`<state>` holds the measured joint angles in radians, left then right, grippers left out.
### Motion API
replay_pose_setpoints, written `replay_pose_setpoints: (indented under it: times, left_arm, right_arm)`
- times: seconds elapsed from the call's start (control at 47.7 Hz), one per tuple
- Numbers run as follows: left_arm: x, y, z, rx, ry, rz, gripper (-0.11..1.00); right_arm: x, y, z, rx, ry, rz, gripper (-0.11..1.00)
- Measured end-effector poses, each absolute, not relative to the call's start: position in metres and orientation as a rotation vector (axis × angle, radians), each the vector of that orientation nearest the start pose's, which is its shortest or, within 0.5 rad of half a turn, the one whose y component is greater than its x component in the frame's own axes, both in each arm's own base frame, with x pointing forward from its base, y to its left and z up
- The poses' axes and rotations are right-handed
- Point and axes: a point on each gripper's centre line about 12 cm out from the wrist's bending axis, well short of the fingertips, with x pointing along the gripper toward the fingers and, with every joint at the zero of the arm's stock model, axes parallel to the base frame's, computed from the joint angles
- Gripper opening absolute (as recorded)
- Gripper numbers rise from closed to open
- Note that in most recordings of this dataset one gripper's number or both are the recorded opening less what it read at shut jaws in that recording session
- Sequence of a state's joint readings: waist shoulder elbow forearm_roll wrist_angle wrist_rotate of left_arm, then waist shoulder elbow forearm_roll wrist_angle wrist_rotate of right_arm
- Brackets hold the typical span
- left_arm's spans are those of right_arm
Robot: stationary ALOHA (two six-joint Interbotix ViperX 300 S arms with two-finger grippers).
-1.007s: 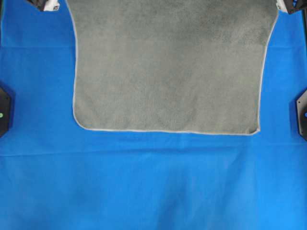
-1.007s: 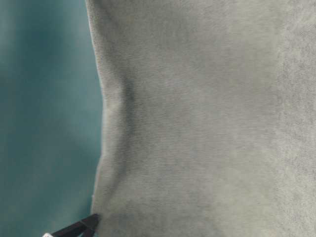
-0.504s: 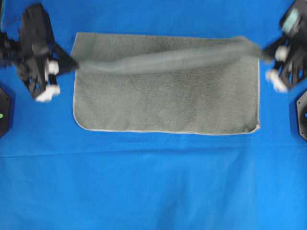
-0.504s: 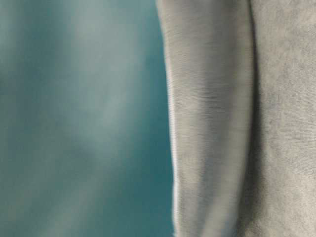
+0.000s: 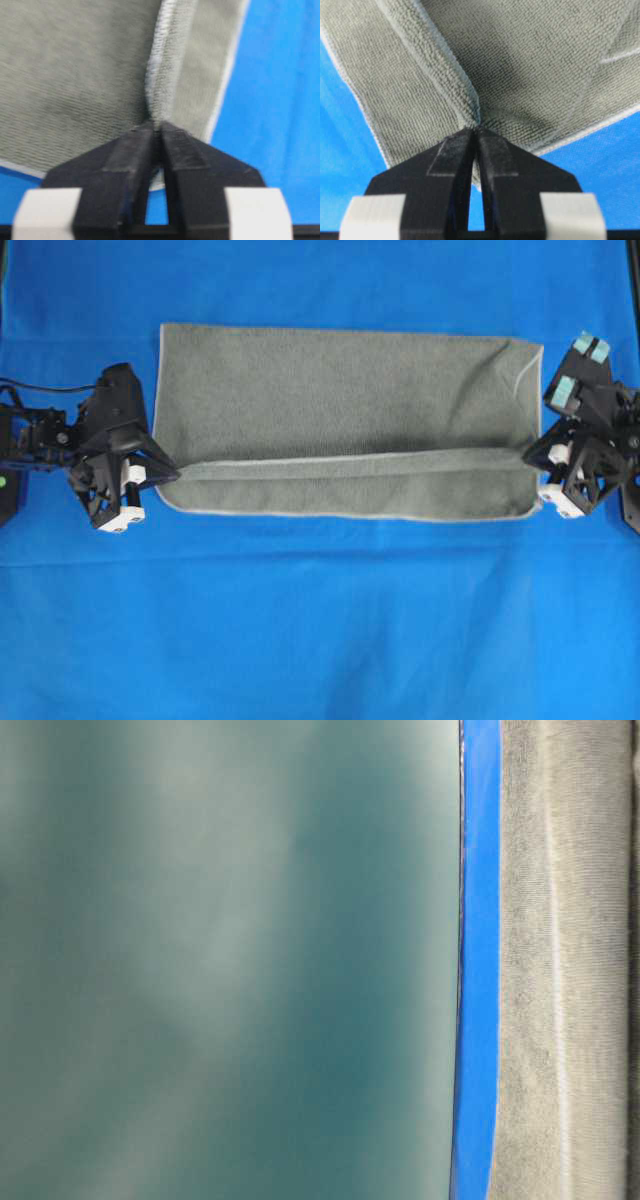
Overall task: Fold a large towel.
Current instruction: 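Lay the towel flat by dragging both grippers toward the near edge, then grasp the towel's far corners with both grippers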
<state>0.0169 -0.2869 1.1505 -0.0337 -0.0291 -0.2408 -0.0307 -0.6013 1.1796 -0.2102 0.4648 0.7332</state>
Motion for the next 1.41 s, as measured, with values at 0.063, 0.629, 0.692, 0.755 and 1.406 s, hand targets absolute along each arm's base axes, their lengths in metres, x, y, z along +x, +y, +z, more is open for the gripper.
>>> replay_pose_setpoints:
  times: [0.063, 0.629, 0.692, 0.755, 1.406]
  left_arm:
    - [0.248, 0.002, 0.114, -0.267, 0.837, 0.128, 0.03]
    - [0.245, -0.015, 0.163, -0.215, 0.744, 0.031, 0.77]
    - [0.244, -0.01, 0.172, -0.211, 0.718, 0.043, 0.74]
    - [0.244, 0.003, 0.181, -0.199, 0.681, 0.079, 0.72]
    - [0.264, 0.142, 0.135, 0.031, 0.852, 0.36, 0.71]
  right_arm:
    - [0.192, -0.014, 0.143, 0.465, 0.972, -0.377, 0.03]
    - [0.202, 0.016, 0.163, 0.414, 0.987, -0.251, 0.61]
    - [0.203, 0.009, 0.172, 0.373, 0.979, -0.275, 0.62]
    - [0.204, -0.002, 0.181, 0.334, 0.962, -0.318, 0.62]
    - [0.198, -0.135, 0.127, 0.242, 1.029, -0.7, 0.62]
